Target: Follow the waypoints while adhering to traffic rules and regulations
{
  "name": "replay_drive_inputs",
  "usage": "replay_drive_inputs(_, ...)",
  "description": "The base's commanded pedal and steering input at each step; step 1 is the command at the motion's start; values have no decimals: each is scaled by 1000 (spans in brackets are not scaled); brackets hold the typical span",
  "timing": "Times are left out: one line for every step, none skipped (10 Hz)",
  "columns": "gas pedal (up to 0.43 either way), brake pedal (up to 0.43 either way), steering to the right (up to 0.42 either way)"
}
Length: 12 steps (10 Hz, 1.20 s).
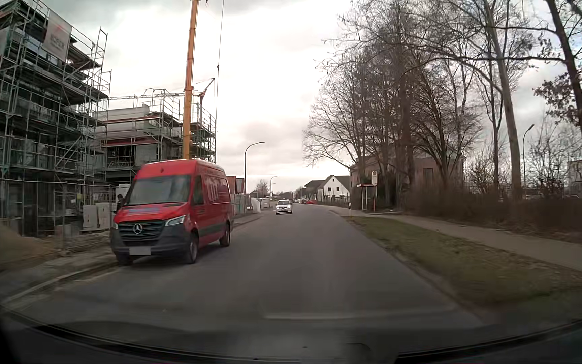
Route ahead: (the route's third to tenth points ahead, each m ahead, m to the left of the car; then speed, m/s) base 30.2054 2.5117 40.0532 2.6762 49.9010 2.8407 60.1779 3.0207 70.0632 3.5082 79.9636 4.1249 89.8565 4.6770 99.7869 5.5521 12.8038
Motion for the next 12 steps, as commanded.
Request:
replay_drive_inputs(157,0,2)
replay_drive_inputs(157,0,2)
replay_drive_inputs(157,0,2)
replay_drive_inputs(157,0,2)
replay_drive_inputs(157,0,2)
replay_drive_inputs(157,0,2)
replay_drive_inputs(157,0,2)
replay_drive_inputs(157,0,2)
replay_drive_inputs(157,0,2)
replay_drive_inputs(157,0,1)
replay_drive_inputs(157,0,1)
replay_drive_inputs(157,0,1)
